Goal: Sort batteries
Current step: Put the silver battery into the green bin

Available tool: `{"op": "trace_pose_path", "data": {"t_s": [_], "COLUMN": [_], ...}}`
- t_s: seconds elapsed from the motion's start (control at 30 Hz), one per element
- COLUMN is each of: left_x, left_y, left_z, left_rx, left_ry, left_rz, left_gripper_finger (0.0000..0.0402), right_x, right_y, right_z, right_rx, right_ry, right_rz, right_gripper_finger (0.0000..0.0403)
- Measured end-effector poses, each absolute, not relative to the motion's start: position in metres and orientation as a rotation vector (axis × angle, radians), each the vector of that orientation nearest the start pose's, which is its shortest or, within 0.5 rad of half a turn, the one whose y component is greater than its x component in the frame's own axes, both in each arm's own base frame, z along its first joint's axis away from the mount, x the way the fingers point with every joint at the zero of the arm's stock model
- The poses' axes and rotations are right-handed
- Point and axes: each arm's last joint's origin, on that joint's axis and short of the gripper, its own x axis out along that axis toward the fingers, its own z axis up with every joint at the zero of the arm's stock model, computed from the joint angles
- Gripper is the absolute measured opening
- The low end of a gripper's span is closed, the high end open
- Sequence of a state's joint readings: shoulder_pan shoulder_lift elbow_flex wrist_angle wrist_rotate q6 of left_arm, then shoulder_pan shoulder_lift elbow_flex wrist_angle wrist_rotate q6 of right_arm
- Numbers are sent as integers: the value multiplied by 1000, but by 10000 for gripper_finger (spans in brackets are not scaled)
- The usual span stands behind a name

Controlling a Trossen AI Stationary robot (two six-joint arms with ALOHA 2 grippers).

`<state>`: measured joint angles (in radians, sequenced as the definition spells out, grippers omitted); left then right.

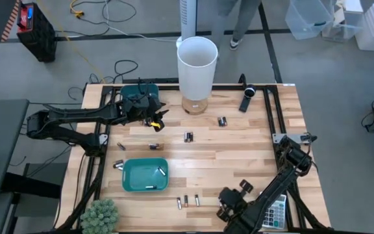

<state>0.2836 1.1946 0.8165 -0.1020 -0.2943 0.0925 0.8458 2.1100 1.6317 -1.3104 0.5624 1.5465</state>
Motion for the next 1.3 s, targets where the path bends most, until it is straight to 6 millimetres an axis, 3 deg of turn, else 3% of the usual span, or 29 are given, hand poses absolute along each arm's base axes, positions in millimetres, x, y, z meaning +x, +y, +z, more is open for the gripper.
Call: {"op": "trace_pose_path", "data": {"t_s": [0.3, 0.63, 0.93, 1.1, 1.3], "left_x": [236, 199, 170, 164, 158], "left_y": [68, 33, 9, 3, 1], "left_z": [283, 321, 339, 342, 343], "left_rx": [113, 127, 145, 174, 186], "left_ry": [472, 311, 213, 194, 195], "left_rz": [504, 376, 262, 224, 208], "left_gripper_finger": [137, 137, 137, 137, 137], "right_x": [295, 362, 413, 436, 451], "right_y": [245, 227, 202, 169, 123], "right_z": [213, 231, 255, 255, 243], "right_rx": [-13, -132, -236, -209, -120], "right_ry": [807, 664, 479, 386, 320], "right_rz": [-689, -432, -176, -2, 48], "right_gripper_finger": [42, 42, 42, 42, 42]}}
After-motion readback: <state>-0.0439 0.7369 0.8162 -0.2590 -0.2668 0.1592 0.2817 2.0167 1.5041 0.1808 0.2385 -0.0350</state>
